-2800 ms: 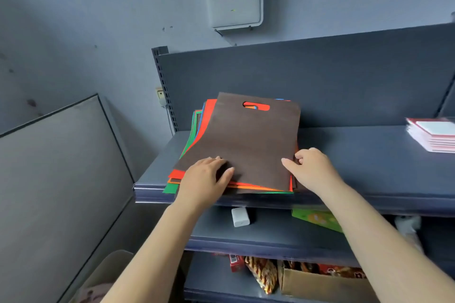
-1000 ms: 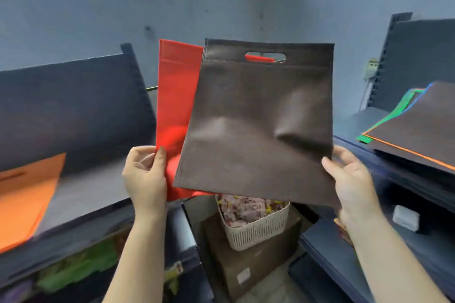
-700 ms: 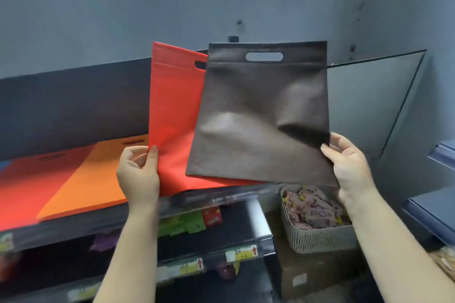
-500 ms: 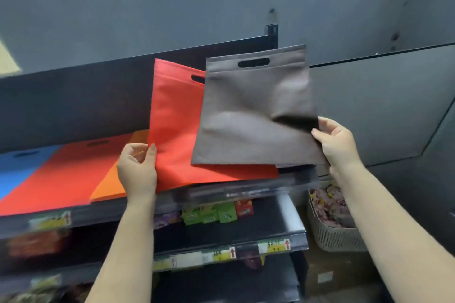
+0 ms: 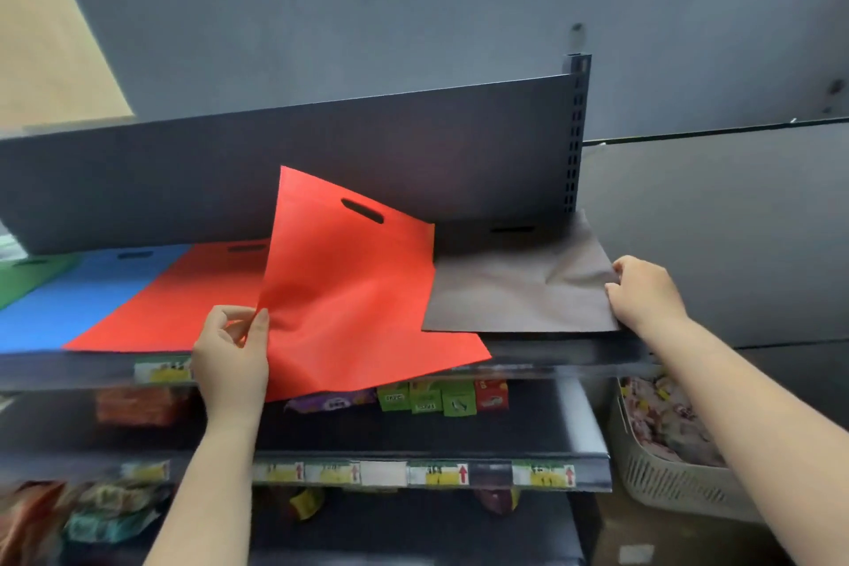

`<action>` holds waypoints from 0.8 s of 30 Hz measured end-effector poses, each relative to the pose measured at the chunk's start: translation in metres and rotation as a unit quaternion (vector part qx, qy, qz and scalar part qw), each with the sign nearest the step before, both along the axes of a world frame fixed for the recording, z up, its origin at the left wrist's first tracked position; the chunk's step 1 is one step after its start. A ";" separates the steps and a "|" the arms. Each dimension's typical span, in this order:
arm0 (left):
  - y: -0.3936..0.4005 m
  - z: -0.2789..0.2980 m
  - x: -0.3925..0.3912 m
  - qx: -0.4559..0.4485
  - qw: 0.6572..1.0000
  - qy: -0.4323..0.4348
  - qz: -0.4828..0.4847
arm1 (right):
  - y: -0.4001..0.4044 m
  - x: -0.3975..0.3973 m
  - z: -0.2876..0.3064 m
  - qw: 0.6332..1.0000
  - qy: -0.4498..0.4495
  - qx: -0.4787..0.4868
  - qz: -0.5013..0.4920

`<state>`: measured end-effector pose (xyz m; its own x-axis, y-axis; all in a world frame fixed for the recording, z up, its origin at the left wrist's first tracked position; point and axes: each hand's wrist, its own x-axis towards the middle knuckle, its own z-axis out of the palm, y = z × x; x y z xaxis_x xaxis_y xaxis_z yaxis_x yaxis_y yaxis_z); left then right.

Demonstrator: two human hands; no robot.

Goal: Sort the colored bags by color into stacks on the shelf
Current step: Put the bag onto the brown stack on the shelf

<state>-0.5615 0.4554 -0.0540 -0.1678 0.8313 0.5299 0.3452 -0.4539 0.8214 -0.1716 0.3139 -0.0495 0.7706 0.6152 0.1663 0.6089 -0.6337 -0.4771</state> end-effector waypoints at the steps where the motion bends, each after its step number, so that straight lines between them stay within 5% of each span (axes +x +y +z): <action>1: -0.005 0.000 -0.006 0.004 1.000 -0.007 0.011 | 0.000 -0.002 0.002 0.999 -0.020 -0.029 0.001; 5: -0.019 0.005 -0.029 0.018 0.996 -0.044 0.073 | 0.011 -0.025 0.017 0.986 -0.128 -0.061 0.088; 8: -0.023 0.011 -0.048 0.014 0.993 -0.077 0.083 | 0.029 -0.072 0.030 0.971 -0.041 0.060 0.227; 12: -0.024 0.018 -0.074 0.013 0.990 -0.109 0.089 | 0.058 -0.145 0.037 0.930 0.083 0.103 0.344; 18: 0.004 0.028 -0.111 0.029 0.986 -0.144 0.083 | 0.113 -0.212 0.034 0.884 0.275 0.152 0.347; 24: 0.079 0.035 -0.164 0.007 0.993 -0.116 0.021 | 0.172 -0.264 0.032 0.889 0.270 0.201 0.312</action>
<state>-0.7257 0.5346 -0.0193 -0.3210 0.8140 0.4841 0.1660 -0.4549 0.8749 -0.4359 0.4855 -0.0179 0.3349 0.9251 0.1790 0.3956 0.0344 -0.9178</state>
